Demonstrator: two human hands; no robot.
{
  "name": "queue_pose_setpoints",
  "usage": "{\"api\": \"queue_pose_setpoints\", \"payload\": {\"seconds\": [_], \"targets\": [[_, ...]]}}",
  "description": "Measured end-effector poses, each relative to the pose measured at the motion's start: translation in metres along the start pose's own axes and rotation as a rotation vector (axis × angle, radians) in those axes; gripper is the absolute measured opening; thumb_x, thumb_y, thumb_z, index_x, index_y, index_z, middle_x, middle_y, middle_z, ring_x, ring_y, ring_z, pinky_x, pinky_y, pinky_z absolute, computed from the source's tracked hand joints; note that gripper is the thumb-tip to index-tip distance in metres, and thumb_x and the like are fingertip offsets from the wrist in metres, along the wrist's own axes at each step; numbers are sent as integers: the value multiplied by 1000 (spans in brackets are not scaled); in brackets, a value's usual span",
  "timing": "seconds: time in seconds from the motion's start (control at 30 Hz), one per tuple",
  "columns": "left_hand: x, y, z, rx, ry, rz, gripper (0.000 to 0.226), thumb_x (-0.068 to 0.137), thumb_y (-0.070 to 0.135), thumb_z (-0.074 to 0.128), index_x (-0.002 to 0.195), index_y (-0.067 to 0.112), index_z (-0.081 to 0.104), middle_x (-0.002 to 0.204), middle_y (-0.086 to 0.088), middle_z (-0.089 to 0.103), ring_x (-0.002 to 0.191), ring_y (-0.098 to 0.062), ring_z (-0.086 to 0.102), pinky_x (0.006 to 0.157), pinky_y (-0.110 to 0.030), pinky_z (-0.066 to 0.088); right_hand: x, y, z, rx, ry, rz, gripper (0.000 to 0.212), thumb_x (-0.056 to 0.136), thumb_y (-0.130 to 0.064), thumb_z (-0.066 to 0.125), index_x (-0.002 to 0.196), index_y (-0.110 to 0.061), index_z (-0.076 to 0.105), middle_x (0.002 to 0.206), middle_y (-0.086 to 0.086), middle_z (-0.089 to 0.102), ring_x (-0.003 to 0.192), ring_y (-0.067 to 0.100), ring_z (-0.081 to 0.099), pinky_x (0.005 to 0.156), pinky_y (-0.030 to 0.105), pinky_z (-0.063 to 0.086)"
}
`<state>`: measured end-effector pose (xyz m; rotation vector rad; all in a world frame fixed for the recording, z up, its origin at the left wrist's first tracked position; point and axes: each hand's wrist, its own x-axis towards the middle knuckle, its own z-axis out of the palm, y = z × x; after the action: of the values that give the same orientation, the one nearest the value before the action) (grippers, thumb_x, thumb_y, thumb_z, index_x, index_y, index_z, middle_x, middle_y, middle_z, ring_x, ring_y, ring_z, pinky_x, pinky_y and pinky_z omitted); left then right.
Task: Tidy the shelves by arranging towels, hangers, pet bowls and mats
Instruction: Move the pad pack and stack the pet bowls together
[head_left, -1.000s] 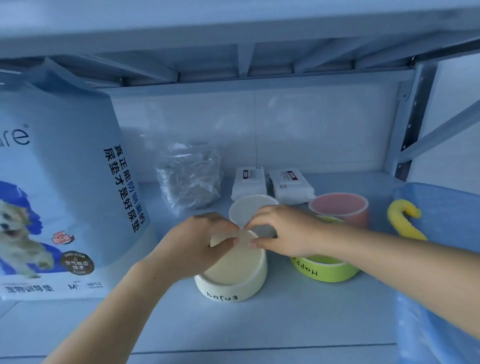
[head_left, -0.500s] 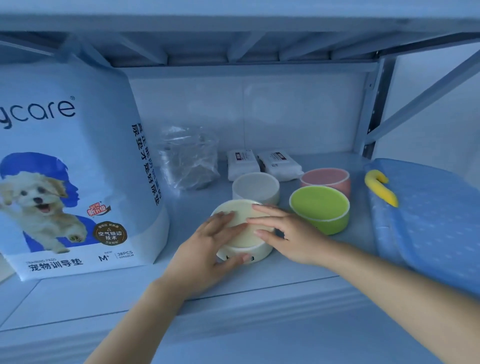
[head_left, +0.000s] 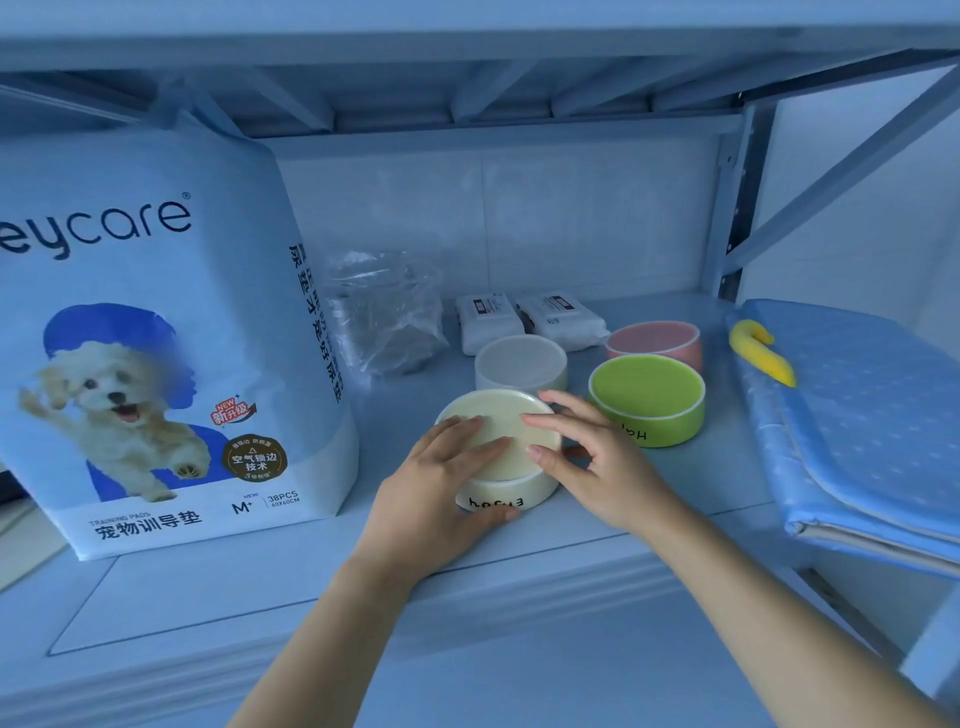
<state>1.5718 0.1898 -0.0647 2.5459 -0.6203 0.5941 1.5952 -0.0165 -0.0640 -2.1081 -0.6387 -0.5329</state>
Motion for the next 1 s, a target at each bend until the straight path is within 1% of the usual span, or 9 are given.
{"api": "queue_pose_setpoints", "payload": {"seconds": [0.07,0.17,0.37,0.43,0.53,0.63,0.73,0.83,1.0], "targets": [[0,0,1,16,6,-4,64,69,61,67,128,51,46,144,25,32,135,6,15,93,-25,41,-1,-2,0,-14,21,-16,46,79,-49,58,116,-24,65,139,-5,44,119,5,50,96,32,45],[0,0,2,50,25,-6,61,70,64,64,127,51,46,143,26,34,136,5,16,91,-30,46,-4,-5,-1,2,29,-46,54,73,-55,62,117,-23,64,139,-6,44,125,3,44,99,35,45],[2,-2,2,15,184,20,48,77,57,61,122,41,57,133,15,51,130,-8,37,85,-34,52,-6,-2,-3,-41,7,-87,63,63,-39,83,120,-27,61,137,-14,42,122,-4,44,99,19,41],[3,-2,1,0,209,26,45,78,52,64,120,38,58,130,15,53,128,-10,40,86,-33,51,-5,1,-2,-121,-7,-78,62,64,-31,84,121,-30,60,138,-15,41,122,-1,45,101,18,37],[3,-1,0,3,209,23,44,79,50,65,120,37,59,129,14,54,127,-11,41,86,-32,51,0,2,-2,-209,46,-100,52,68,-22,82,116,-27,64,134,-12,49,117,7,52,97,21,41],[2,0,-3,-6,193,12,46,78,51,65,121,35,59,130,13,53,126,-11,41,90,-34,50,1,1,-3,-265,35,-131,46,71,-24,80,114,-23,66,131,-10,54,113,8,54,92,20,41],[2,-1,-8,-7,143,-6,56,72,54,70,123,39,55,132,17,49,127,-7,38,93,-28,46,2,-1,-4,-298,6,-162,44,75,-26,76,116,-22,63,132,-11,54,114,6,51,92,18,39],[1,-2,-14,80,94,-18,62,70,49,73,127,47,48,134,24,44,126,-4,39,87,-22,44,8,-4,-9,-319,-39,-175,45,78,-26,73,121,-25,60,135,-14,49,116,1,46,93,20,41],[2,0,-28,167,143,-21,56,72,52,70,125,47,50,127,28,51,115,-4,51,76,-19,43,17,-14,-17,-303,-64,-207,49,81,-27,70,128,-27,55,139,-15,45,122,3,46,99,19,38]]}}
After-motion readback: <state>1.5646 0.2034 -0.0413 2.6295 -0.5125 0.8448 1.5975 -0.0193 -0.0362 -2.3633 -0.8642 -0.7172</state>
